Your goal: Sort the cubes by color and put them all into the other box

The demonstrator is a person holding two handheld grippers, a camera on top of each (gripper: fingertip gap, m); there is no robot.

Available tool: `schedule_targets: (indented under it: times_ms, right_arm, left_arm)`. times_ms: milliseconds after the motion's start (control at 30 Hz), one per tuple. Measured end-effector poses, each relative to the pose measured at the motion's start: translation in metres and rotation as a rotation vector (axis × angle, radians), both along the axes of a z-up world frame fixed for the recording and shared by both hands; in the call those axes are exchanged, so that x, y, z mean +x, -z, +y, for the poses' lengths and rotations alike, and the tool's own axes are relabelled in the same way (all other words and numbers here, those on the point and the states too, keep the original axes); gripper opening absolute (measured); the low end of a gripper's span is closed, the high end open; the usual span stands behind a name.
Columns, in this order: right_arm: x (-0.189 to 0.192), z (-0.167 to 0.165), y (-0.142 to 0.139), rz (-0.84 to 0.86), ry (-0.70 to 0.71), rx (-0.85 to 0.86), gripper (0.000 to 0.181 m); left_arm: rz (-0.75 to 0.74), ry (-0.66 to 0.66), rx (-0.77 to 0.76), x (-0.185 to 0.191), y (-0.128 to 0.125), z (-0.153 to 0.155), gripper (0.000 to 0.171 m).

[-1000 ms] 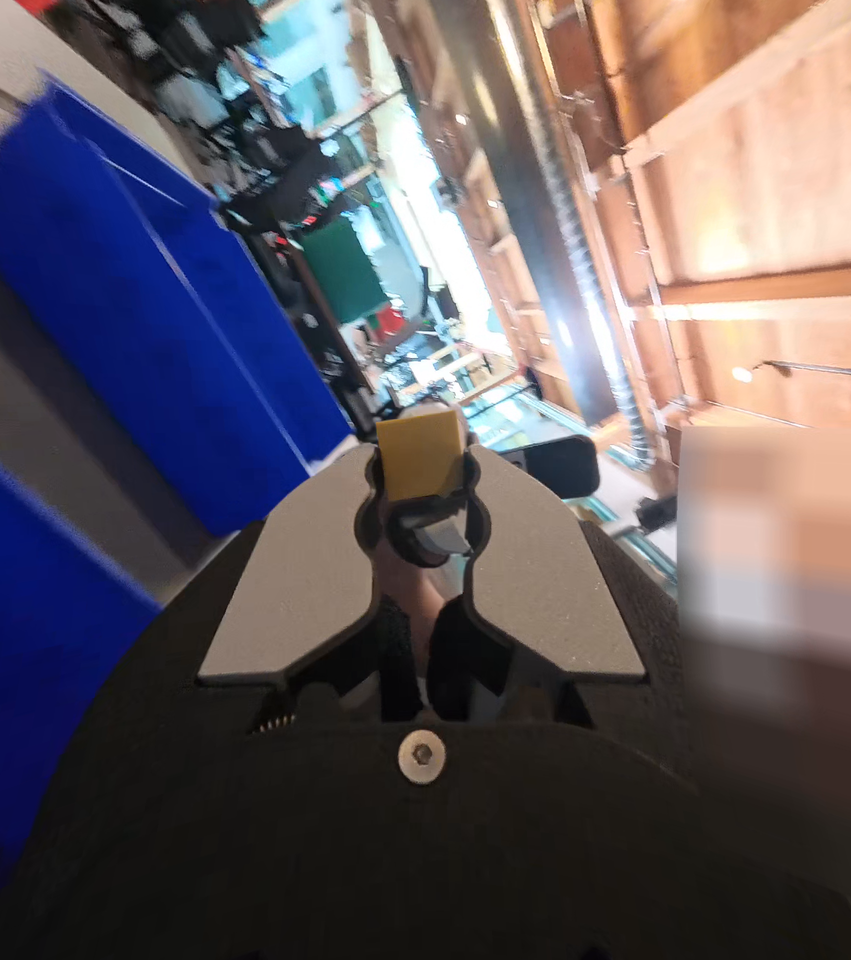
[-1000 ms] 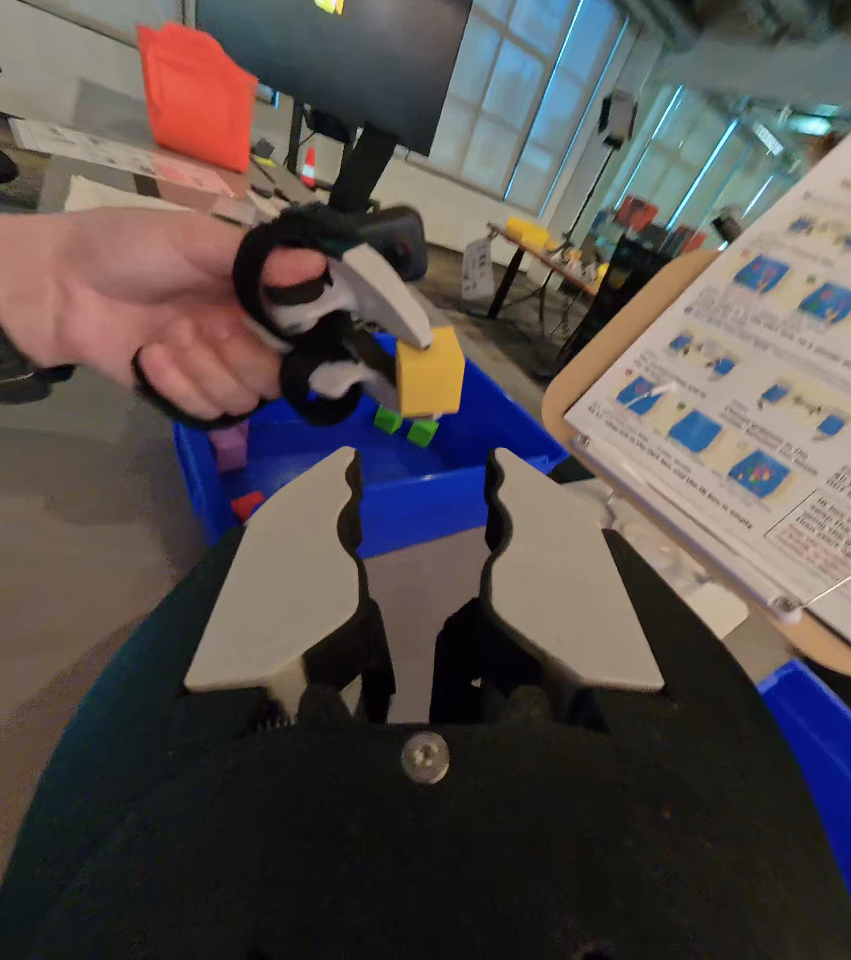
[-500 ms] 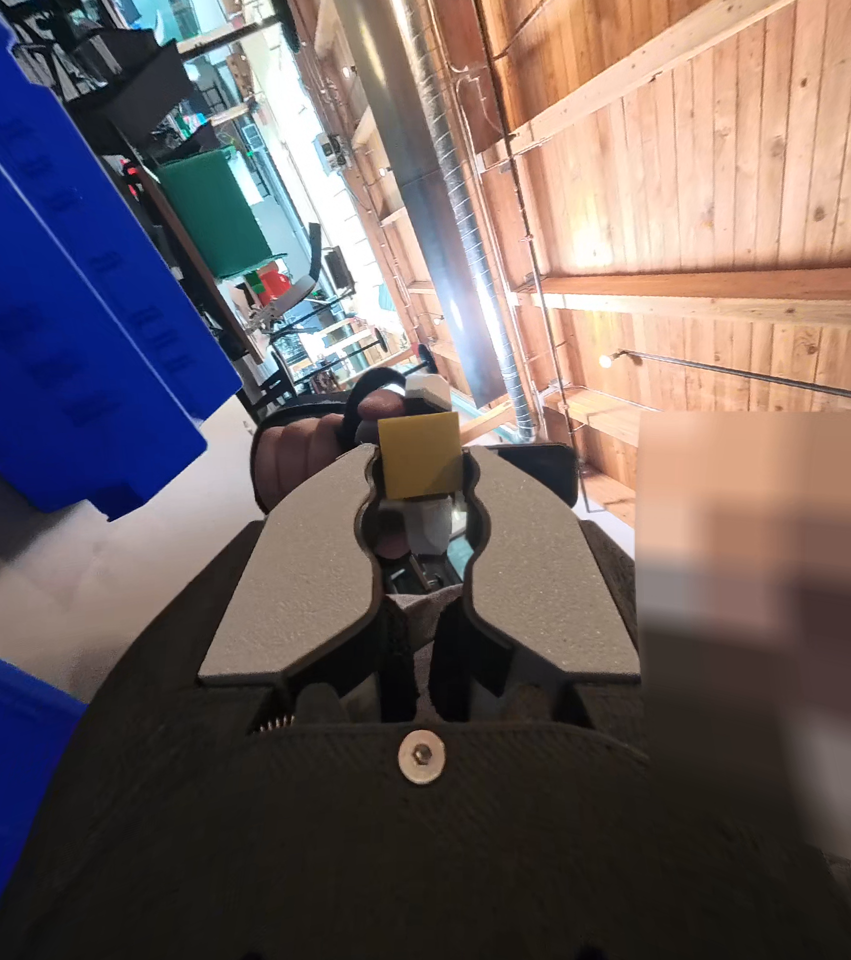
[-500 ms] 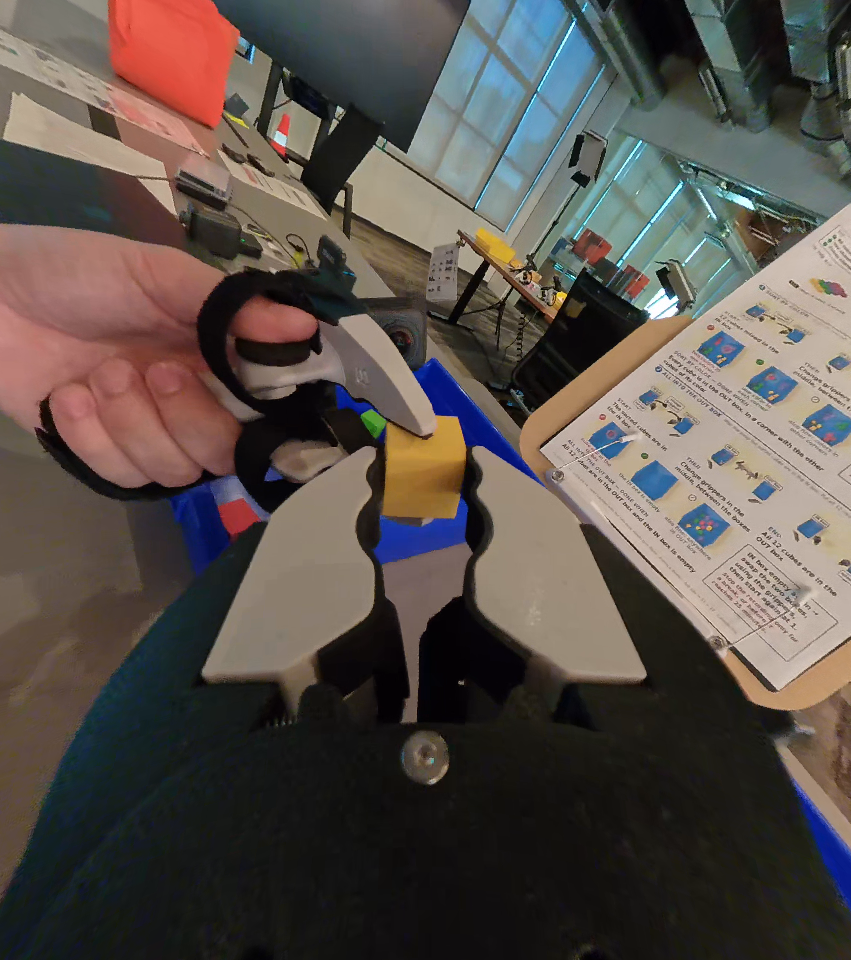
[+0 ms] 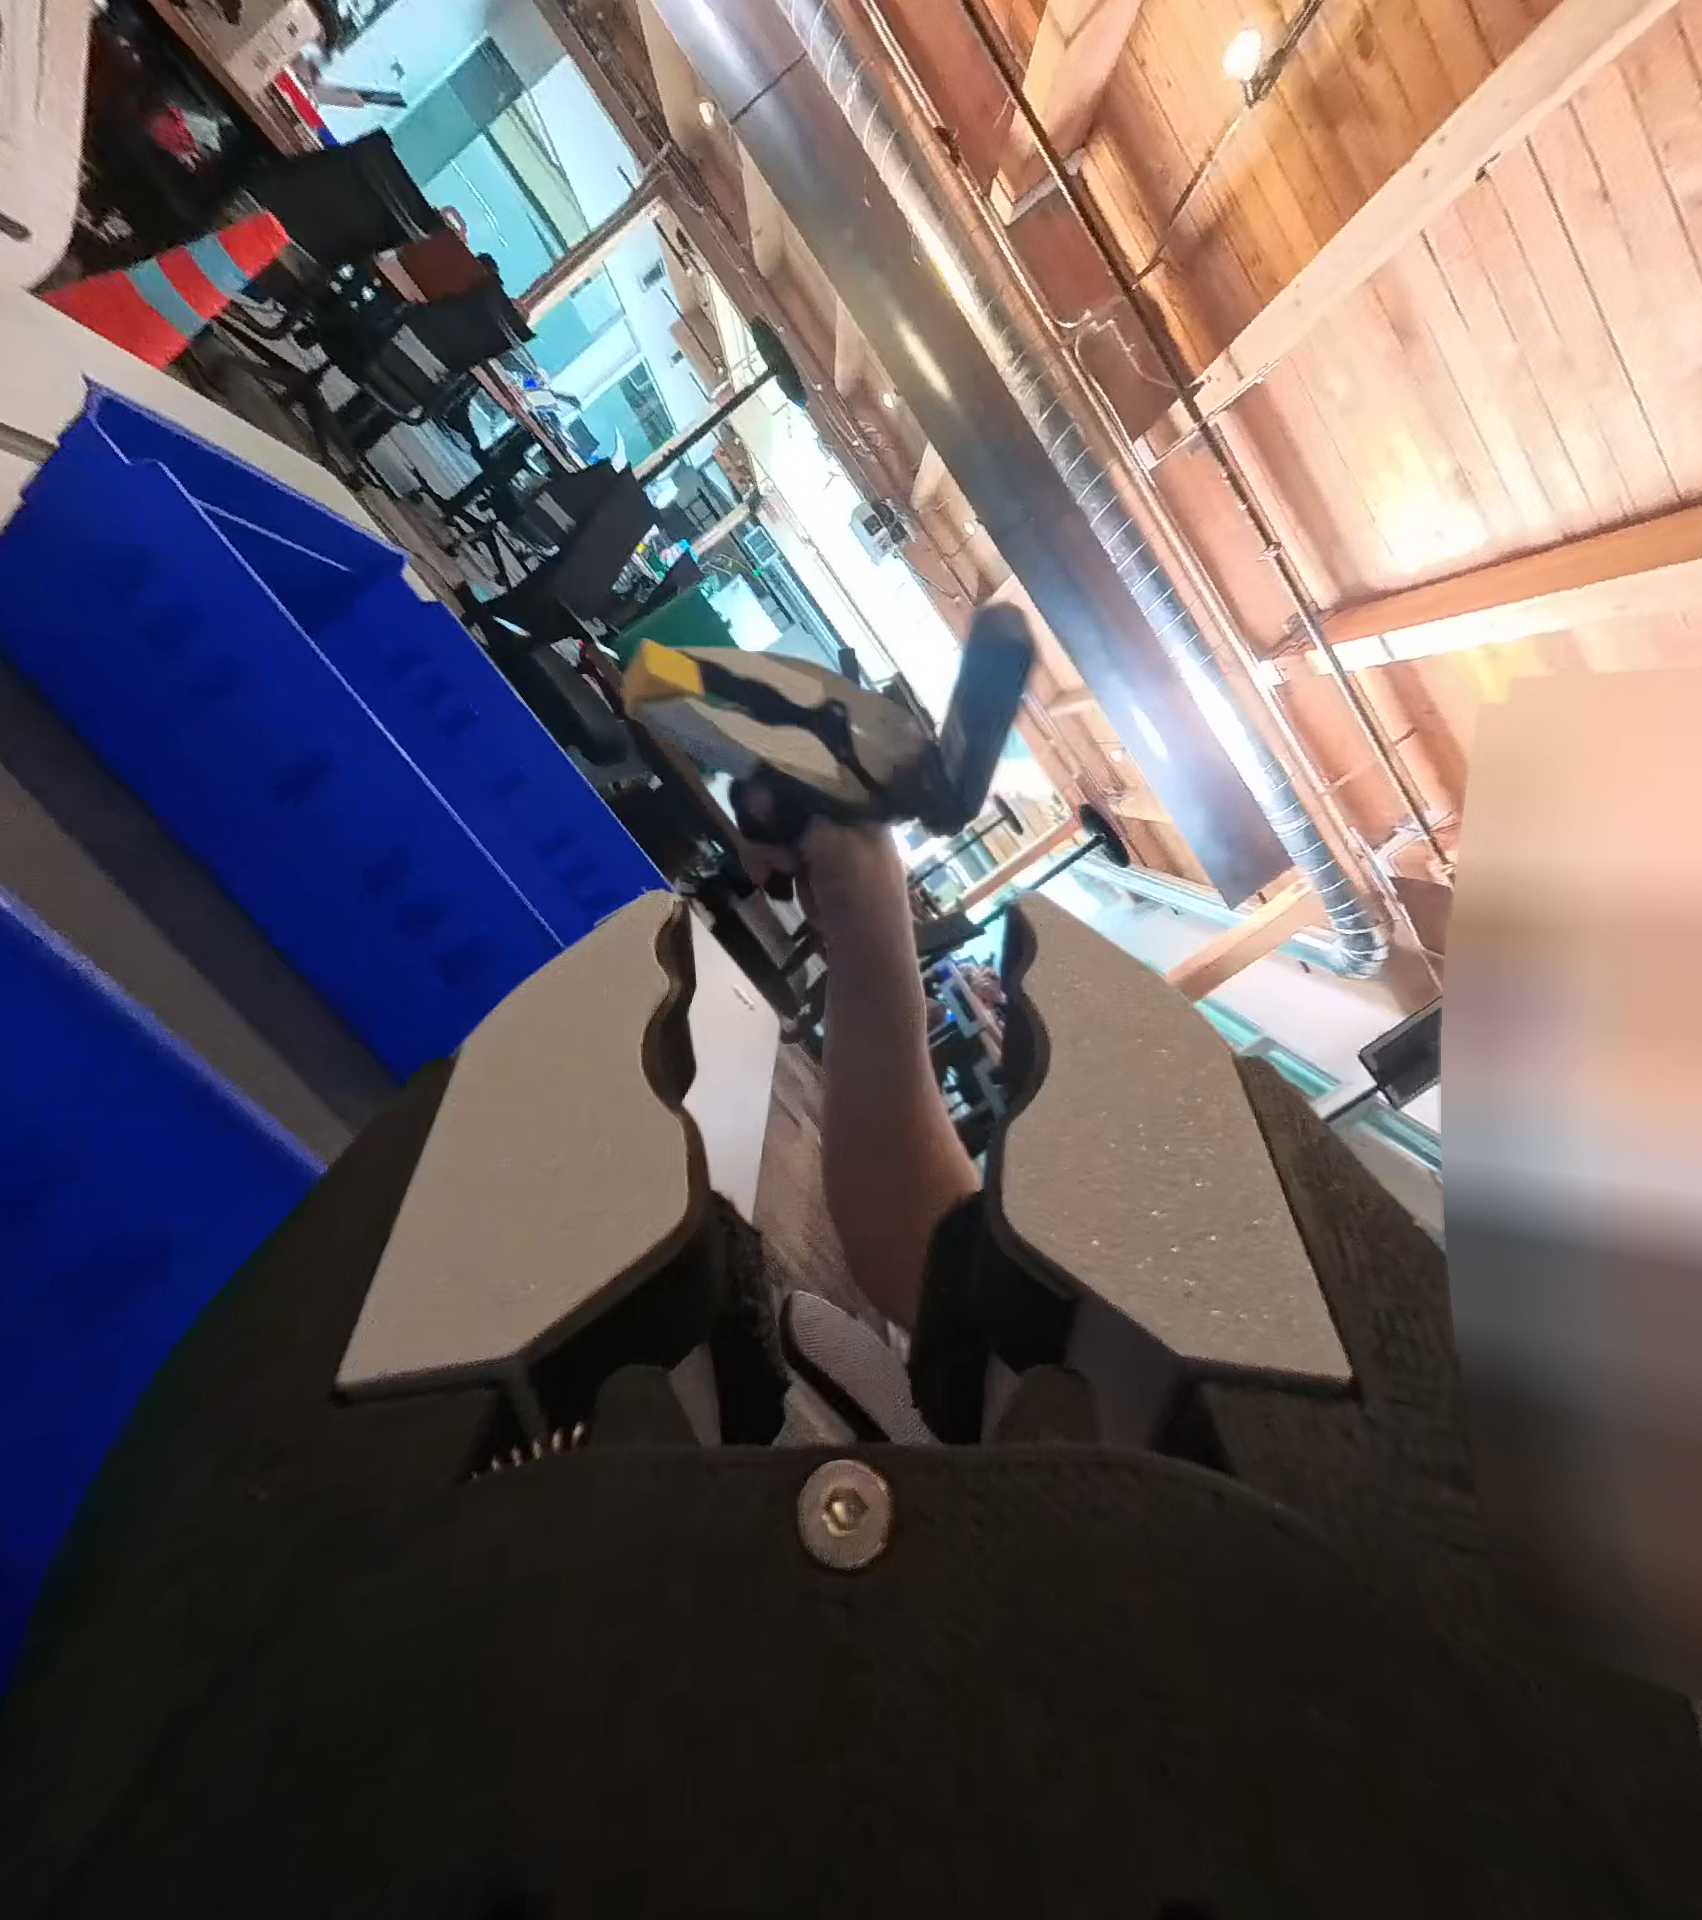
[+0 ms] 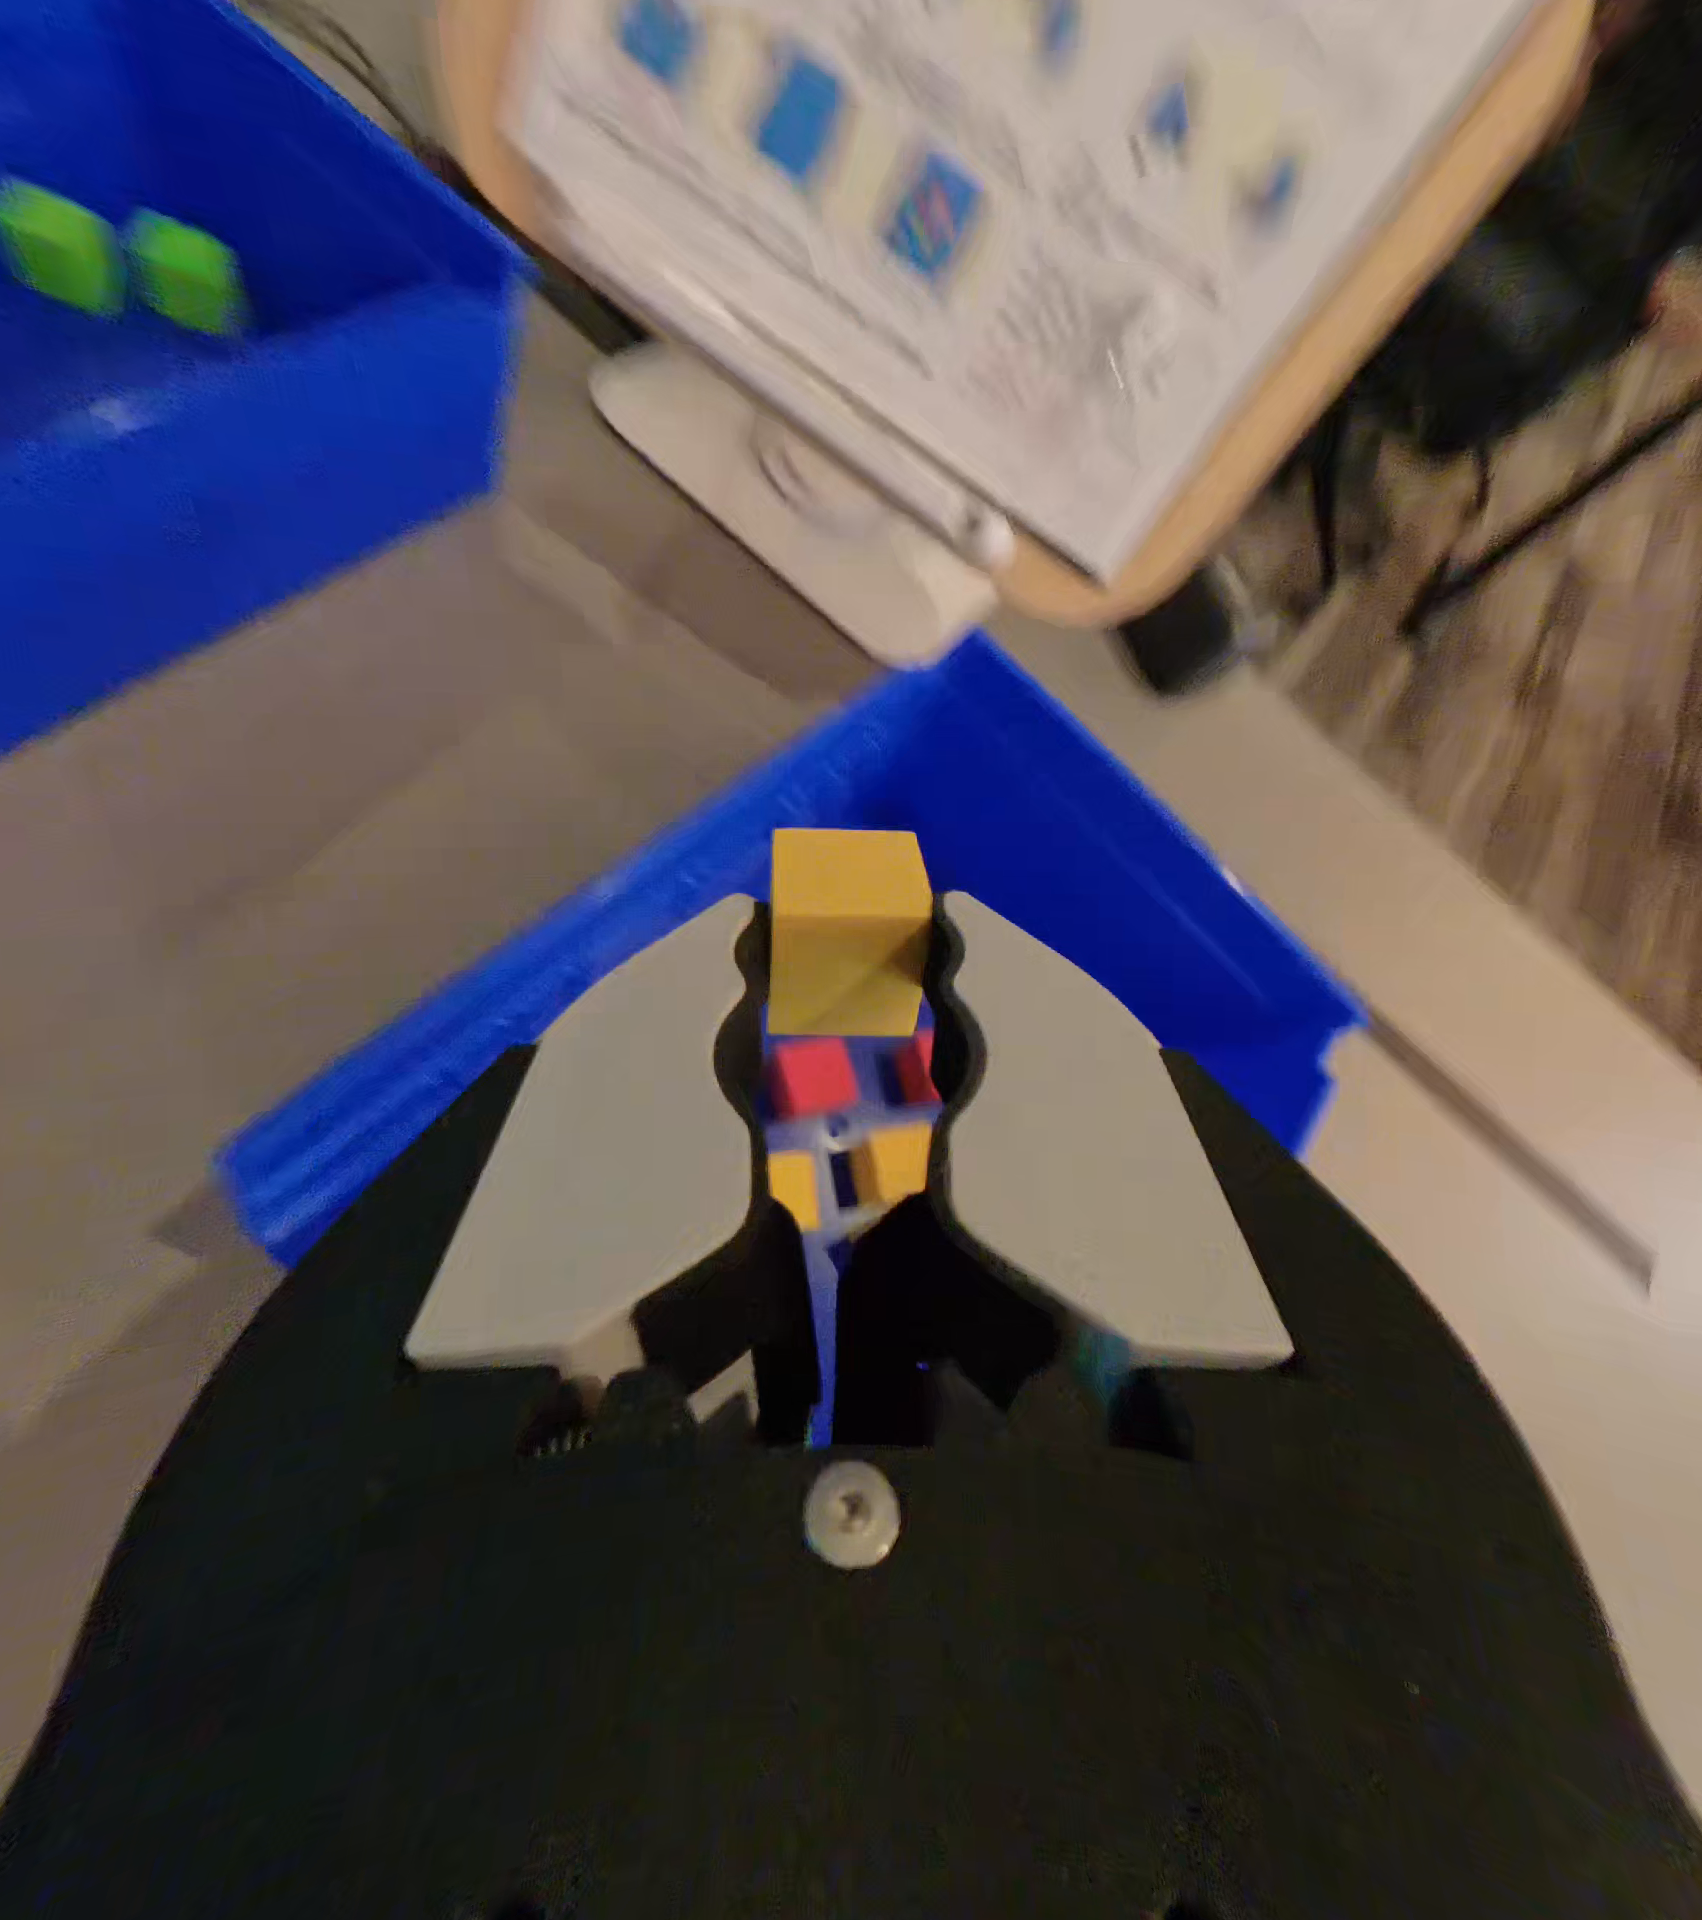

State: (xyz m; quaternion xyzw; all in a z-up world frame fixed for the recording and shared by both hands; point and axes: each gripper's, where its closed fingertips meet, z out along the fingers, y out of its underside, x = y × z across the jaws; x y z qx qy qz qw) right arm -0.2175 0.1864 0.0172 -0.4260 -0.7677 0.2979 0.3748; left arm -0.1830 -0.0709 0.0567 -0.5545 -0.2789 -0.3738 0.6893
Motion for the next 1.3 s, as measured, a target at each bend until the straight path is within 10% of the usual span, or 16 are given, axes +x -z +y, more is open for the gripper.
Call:
schedule_targets:
  times_ms: [300, 833, 1133, 1300]
  right_arm:
    - [-0.057, 0.1, 0.109, -0.619, 0.228, 0.241, 0.029]
    - [-0.068, 0.119, 0.177, -0.941, 0.229, 0.156, 0.03]
    - [-0.076, 0.108, 0.146, -0.844, 0.226, 0.094, 0.042]
    - [-0.076, 0.079, 0.085, -0.543, 0.202, 0.053, 0.032]
  left_arm:
    - [0.075, -0.044, -0.017, -0.001, -0.013, -0.018, 0.048]
    - [0.101, -0.111, -0.057, -0.019, -0.014, -0.038, 0.046]
    - [0.137, -0.234, -0.231, -0.048, -0.002, -0.055, 0.047]
    - [0.246, -0.437, -0.691, -0.099, 0.033, -0.077, 0.047]
